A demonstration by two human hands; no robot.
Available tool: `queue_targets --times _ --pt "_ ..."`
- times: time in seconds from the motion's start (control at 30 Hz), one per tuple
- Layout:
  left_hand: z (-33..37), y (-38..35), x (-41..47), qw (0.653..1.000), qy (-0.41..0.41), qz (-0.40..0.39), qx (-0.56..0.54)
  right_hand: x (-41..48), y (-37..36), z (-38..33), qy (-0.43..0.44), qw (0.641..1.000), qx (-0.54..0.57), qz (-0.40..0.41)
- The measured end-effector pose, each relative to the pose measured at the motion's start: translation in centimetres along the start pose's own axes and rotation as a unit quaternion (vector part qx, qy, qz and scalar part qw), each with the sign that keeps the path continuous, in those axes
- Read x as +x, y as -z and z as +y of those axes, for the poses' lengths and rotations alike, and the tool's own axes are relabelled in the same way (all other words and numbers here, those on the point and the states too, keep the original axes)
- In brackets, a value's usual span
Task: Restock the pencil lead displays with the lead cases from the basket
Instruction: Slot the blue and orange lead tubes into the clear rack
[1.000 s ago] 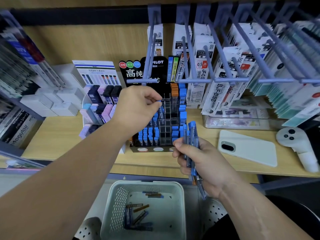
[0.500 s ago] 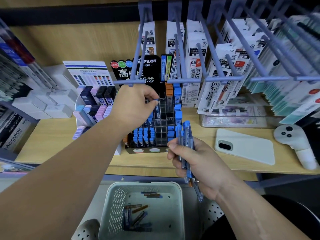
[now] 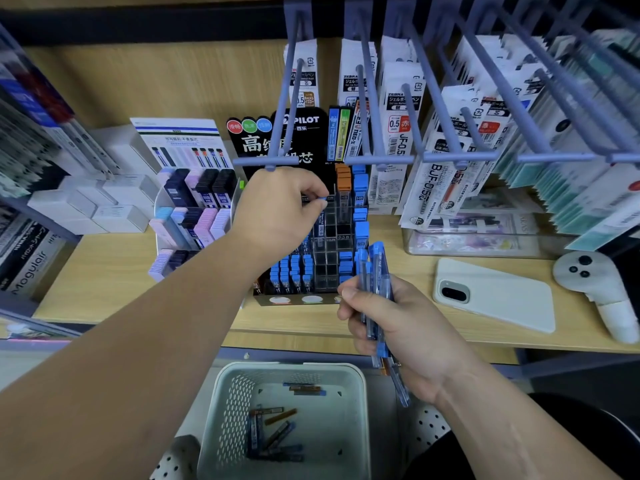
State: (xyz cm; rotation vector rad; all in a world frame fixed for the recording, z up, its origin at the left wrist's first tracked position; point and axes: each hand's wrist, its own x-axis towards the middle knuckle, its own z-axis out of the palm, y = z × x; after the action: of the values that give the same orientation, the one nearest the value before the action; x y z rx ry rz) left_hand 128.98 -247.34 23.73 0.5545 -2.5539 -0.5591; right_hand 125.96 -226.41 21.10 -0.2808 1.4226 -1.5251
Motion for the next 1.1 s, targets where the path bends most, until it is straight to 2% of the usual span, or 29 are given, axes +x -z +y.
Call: queue_targets --times 0.23,0.4,0.6,0.67,0.73,0.83,0.9,0.97,1.1 --pt "-0.7 -0.3 -0.7 0.999 -0.028 0.009 0.034 0.0 0.1 0.0 0.002 1.000 0.007 -0.002" --pt "-0.9 -1.1 -0.9 0.998 0.008 -0.011 0.064 0.0 0.1 -0.1 -0.001 1.000 0.005 -0.003" --pt "0.0 -0.7 -0.5 0.997 0.012 -0.025 0.072 -0.4 0.1 -0.5 -0.008 0.998 0.045 -0.053" --pt "1.0 -0.2 -1.3 1.000 -0.012 -0.001 0.026 -0.5 0.1 -0.5 -0.007 0.996 0.051 -0.069" --pt "2.3 0.2 -3.0 0.996 0.022 -0.015 -0.088 -0.4 0.0 -0.5 -0.006 0.996 0.051 -0.079" --pt "4.1 0.4 -6.1 0.943 0.155 -0.095 -0.278 -0.5 -0.2 -0.5 -0.007 0.995 0.055 -0.088" --pt "4.7 0.3 -8.2 0.898 0.203 -0.104 -0.376 -0.5 -0.3 -0.4 -0.010 0.994 0.051 -0.094" --pt "4.6 0.2 -9.5 0.871 0.231 -0.084 -0.425 -0.7 -0.4 -0.3 -0.012 0.993 0.032 -0.115" --pt "4.4 0.3 -11.0 0.840 0.267 -0.047 -0.470 -0.9 -0.6 0.1 -0.022 0.990 -0.014 -0.141"
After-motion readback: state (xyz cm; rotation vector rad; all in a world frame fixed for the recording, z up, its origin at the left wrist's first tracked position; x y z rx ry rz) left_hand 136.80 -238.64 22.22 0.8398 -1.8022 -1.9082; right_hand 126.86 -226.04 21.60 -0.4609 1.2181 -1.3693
